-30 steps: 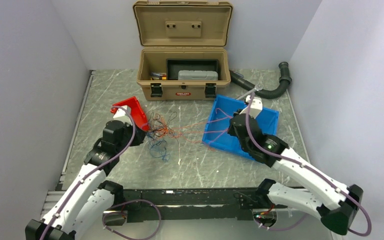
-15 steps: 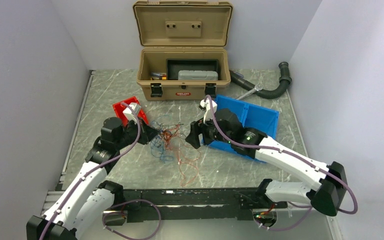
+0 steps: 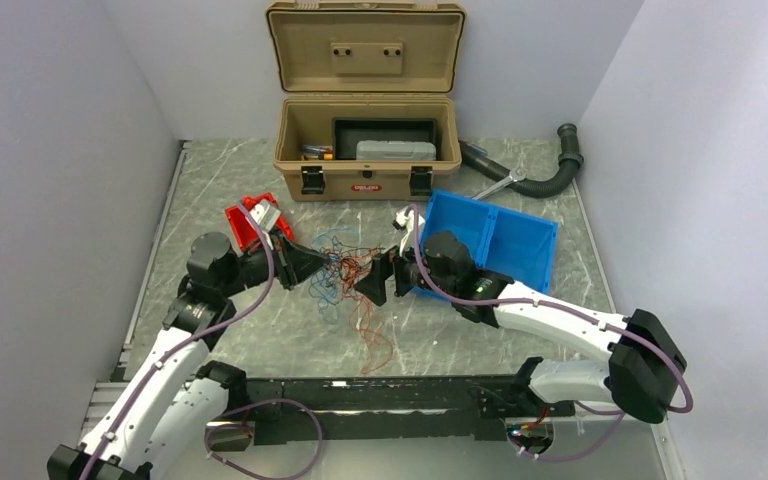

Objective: Untangle the cables

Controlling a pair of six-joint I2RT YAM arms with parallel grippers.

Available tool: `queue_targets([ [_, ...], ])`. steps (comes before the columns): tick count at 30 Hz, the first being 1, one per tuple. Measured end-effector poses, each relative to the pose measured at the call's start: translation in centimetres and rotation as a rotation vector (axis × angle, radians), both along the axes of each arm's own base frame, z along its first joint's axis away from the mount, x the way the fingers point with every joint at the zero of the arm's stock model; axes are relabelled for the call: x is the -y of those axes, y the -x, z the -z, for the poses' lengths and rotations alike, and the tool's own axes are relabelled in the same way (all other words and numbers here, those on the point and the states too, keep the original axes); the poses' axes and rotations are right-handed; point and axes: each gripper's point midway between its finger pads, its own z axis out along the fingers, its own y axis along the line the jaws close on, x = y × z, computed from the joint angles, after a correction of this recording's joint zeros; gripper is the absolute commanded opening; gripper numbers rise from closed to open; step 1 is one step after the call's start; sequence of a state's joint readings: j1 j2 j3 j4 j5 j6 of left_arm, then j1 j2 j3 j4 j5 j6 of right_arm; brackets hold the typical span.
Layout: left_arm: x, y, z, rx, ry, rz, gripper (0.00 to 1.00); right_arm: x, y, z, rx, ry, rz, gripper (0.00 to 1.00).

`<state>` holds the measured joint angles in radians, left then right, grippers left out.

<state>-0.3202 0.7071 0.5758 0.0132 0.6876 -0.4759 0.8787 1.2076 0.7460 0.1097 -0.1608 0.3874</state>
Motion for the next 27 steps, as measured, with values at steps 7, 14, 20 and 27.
queue_targets([
  [7,1.2,1.8,-2.9,0.055,0.062,0.140,0.00,-0.8,0.6,-1.5,0.062,-0.099,-0.060,0.88],
  [14,1.8,2.2,-3.0,0.021,0.068,0.204,0.00,-1.0,1.8,-5.7,0.172,-0.233,-0.121,0.34],
  [20,1.9,2.5,-3.1,0.018,0.068,0.215,0.00,-1.3,2.3,-6.2,0.182,-0.249,-0.159,0.26],
  [27,1.9,2.5,-3.7,0.030,0.069,0.215,0.00,-1.6,2.3,-6.3,0.181,-0.238,-0.177,0.45],
])
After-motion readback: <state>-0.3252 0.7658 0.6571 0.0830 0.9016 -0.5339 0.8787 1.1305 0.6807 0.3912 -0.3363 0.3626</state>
